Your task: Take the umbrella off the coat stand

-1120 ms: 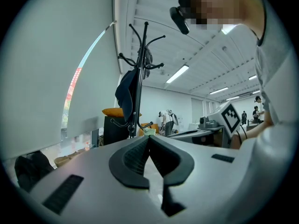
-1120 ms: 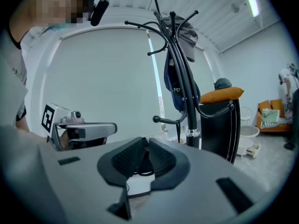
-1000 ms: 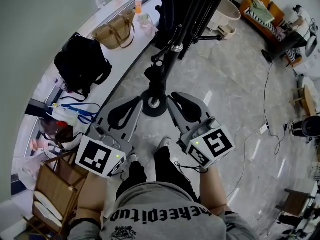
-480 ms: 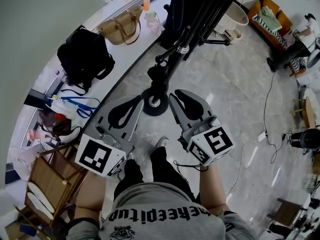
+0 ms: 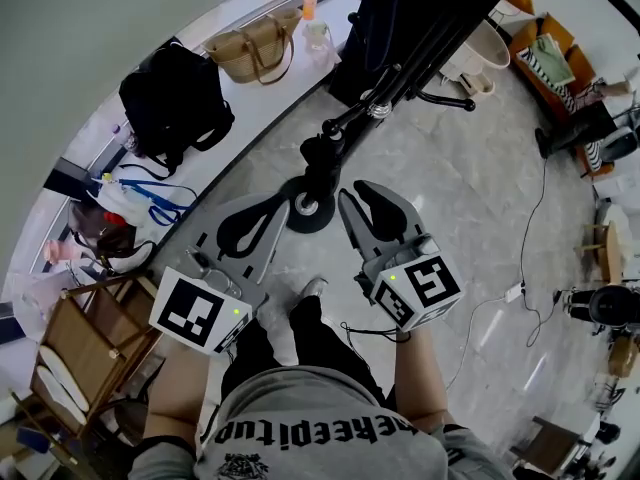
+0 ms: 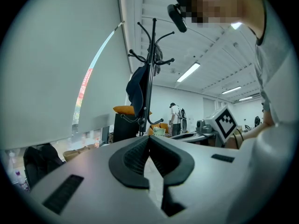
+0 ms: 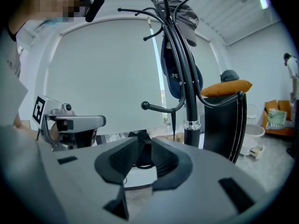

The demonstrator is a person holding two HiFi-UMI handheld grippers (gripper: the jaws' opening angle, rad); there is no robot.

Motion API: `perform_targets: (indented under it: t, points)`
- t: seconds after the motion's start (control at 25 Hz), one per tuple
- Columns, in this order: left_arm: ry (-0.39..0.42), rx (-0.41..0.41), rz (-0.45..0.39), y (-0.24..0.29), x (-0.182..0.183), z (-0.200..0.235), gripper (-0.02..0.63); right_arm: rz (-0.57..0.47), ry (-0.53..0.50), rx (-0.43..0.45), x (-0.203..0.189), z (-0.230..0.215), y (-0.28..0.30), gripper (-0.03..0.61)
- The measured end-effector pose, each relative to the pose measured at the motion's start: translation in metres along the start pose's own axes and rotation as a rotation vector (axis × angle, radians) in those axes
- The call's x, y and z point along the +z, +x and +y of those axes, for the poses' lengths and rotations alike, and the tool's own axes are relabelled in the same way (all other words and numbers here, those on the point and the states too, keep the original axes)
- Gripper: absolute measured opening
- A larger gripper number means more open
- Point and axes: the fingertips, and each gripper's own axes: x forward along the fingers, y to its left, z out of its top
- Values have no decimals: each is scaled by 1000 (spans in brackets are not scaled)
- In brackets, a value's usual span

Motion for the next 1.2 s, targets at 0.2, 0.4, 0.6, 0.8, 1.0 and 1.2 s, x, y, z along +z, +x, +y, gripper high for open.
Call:
perform_targets:
  t: [0.2,0.4,0.6,0.8,1.0,1.2]
  points:
    - [1,32,-11,2,0,5,15,22,-20,10,-5,-9,8,101]
    - [-8,63,-13,1,-4,10,15,44,-27,14,-12,-17,20,109]
    - [-25,83,-3,3,-8,12,15,78,-37,27,-23,-26,32,118]
    - [-36,100,7,5,-13,13,15,100,-24,32,-34,-35,43,130]
    - [-34,101,20,10,-20,10,15,117,-26,35,-44,-43,51,141]
    - [-39,102,28,10,-25,8,15,122,-37,56,-50,-44,58,158]
